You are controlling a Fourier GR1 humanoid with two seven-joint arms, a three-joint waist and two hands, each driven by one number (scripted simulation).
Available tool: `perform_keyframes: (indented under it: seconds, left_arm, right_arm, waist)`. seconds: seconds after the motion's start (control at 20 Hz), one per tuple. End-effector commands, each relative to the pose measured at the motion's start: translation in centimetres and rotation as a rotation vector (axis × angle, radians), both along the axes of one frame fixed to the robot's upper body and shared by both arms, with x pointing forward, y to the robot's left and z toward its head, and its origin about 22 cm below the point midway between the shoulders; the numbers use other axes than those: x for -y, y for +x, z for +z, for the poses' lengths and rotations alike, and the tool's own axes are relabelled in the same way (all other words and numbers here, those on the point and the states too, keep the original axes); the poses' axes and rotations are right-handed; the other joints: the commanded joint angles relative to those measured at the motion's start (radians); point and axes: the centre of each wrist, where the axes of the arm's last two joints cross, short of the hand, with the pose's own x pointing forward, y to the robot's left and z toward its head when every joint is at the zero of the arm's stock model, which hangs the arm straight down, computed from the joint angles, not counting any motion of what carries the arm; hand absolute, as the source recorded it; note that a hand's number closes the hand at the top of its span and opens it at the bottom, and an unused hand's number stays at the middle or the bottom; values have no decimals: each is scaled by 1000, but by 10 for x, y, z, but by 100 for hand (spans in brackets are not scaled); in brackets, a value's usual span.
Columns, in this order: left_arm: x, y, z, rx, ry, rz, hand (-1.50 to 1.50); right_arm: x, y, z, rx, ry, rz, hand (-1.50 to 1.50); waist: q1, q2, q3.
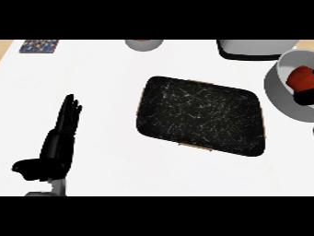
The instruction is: Pick the bell pepper from the tray and place it in the pot
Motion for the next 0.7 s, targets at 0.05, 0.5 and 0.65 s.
perform_keyframes:
  seconds: [0.05, 0.5, 0.65]
  left_arm:
    - [-2, -8, -10, 6, -16, 0, 0]
    - [1, -6, 5, 21, 3, -14, 0]
    - [8, 2, -4, 8, -4, -34, 0]
  right_arm:
    - [55, -5, -20, -56, 80, 4, 150]
    - [103, 0, -87, -239, 175, -59, 150]
    - [107, 1, -91, -368, 222, -169, 150]
  waist:
    - [1, 0, 0]
    - [15, 3, 1]
    - [17, 7, 0]
